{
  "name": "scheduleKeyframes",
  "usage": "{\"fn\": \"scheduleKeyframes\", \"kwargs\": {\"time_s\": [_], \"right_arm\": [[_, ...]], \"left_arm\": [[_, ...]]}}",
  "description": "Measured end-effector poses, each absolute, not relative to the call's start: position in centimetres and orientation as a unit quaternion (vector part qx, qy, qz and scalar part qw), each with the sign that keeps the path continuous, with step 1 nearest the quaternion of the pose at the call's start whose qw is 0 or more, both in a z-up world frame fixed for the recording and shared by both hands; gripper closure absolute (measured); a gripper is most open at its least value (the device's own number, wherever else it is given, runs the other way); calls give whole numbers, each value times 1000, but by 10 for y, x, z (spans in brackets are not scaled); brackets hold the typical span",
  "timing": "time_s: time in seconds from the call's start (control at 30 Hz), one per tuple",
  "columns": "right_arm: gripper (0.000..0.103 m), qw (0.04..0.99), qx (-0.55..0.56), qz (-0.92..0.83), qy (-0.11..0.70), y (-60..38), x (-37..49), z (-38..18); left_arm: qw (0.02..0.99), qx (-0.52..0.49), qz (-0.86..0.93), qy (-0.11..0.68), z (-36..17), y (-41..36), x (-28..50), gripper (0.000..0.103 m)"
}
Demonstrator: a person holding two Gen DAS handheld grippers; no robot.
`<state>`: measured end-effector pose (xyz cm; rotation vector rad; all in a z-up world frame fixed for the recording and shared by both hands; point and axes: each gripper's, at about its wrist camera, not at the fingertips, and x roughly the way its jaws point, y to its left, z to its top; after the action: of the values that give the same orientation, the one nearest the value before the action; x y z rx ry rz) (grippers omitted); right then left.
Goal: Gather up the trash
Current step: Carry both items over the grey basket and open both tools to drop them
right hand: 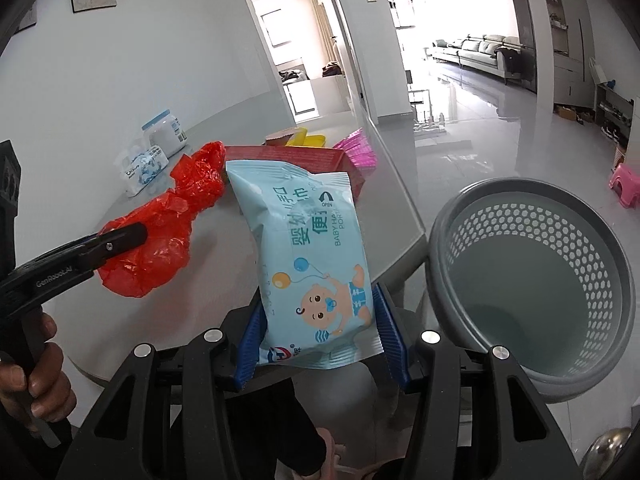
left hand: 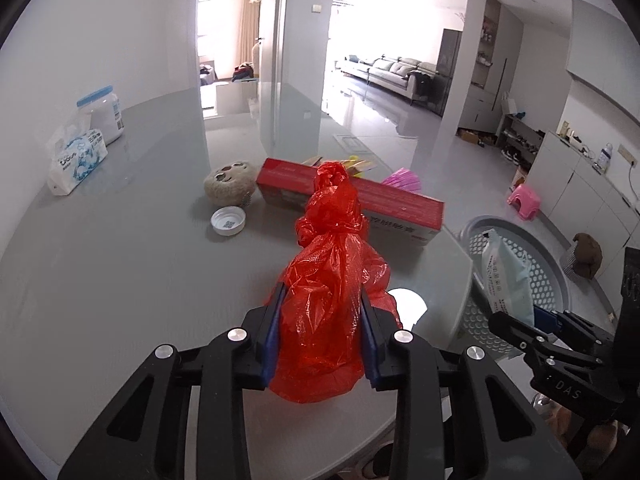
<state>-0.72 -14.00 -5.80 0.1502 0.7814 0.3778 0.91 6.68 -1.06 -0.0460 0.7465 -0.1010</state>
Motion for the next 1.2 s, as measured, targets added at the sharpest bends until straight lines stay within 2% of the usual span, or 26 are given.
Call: {"fn": "scheduleKeyframes", "kwargs": {"time_s": [0.37,0.6,0.97,1.2], "right_arm": [[53,920,112,71,368,-229,-27,-59],[53,919,145,9,366,-281,-35,-69],[53,906,167,-26,387,-312,-17,-91],[53,907,148,-40,392,-308,-6,-97]], "left_arm": [[919,31,-181,348,-1,-39,23,70],[902,65,-230,361,-21,-95,47,70],[878,98,-245,399,-54,-154,78,70],[871,109,-246,412,-67,-164,87,70]]}}
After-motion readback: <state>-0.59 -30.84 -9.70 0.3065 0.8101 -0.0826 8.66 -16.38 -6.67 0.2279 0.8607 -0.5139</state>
